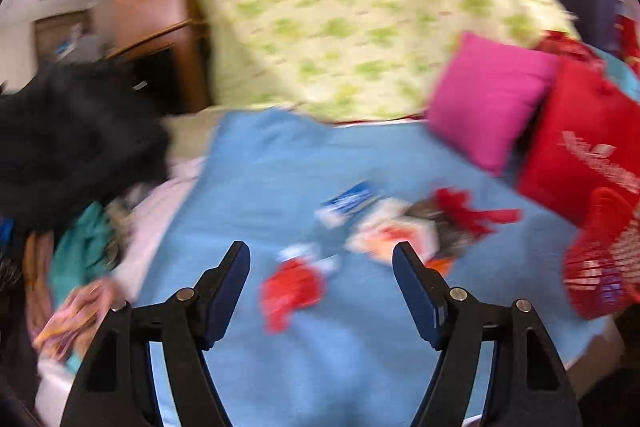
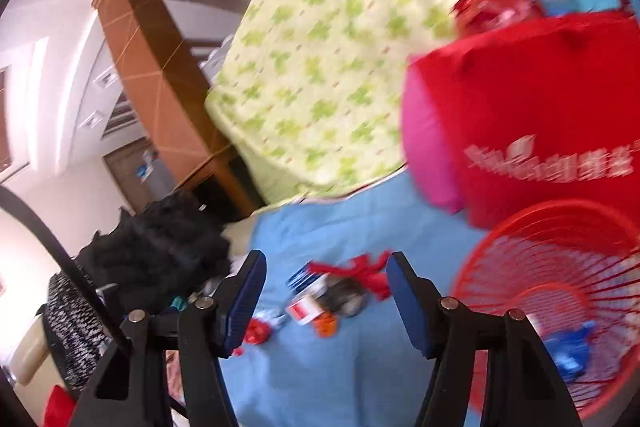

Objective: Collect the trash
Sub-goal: 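Grasp the red plastic bag with the left tool while the right tool reaches toward the medicine box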

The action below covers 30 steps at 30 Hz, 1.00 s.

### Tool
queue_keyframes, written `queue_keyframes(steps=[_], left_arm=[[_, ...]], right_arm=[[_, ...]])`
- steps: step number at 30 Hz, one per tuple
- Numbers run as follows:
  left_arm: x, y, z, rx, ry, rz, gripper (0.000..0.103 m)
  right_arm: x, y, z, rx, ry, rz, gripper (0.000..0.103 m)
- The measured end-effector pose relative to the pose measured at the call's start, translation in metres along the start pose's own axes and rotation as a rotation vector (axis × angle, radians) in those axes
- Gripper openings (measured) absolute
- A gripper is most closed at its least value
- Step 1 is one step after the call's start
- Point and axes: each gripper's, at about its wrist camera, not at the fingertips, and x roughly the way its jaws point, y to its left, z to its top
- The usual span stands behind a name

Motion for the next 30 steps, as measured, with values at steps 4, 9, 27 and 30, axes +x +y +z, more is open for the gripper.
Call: queue_keyframes(steps=[4,9,27,30], left_arm=[[0.018,0.037,-0.025,-0.093,0.054,0.049,0.074],[0.051,0.04,-0.056,-0.144,0.132,0.049,0.074],[0.139,0.021,-0.05,-0.163,0.202,-0.06,0.074],[0.151,0.018,-0.052,-0.15,0.23,-0.062,0.074]], right_arm=[[0.052,0.016,-0.023,-0.006,0.101,0.018,0.066],[0.118,0.006,-0.064,0.026,0.258,-0.013,0.066],[0.276,0.044,-0.099,-0.105,0.395,0.044,0.066],[0.297,0.057,-0.098,-0.17,0.37,0.016,0.067]])
